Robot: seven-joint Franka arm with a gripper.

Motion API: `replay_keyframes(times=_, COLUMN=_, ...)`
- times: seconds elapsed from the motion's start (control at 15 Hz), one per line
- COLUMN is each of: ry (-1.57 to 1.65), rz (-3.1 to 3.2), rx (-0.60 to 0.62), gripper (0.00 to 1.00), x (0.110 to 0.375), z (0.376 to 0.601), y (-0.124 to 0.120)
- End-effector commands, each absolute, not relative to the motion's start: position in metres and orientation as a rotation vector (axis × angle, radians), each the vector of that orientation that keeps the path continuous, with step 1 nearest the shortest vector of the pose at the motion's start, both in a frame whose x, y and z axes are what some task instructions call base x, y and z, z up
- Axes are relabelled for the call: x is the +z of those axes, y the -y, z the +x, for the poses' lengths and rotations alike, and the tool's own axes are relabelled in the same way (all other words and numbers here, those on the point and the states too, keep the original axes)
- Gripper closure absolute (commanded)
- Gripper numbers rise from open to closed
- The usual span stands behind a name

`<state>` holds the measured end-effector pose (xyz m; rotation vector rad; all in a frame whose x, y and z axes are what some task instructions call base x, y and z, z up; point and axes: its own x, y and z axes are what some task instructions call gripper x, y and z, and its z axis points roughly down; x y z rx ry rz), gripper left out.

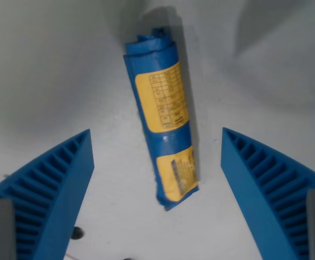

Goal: Move above the blue bag

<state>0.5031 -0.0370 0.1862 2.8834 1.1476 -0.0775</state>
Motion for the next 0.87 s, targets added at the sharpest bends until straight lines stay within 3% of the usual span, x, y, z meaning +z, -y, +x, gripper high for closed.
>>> replay_keyframes(times=0.07, ry=-1.324, rz=2.738, rx=0.042, gripper=0.00, x=0.1796, z=0.4990, y=0.0432)
replay_keyframes(times=0.87, ry=-1.259, rz=2.765, rx=0.053, gripper=0.00, x=0.1706, z=0.4961, y=0.0483)
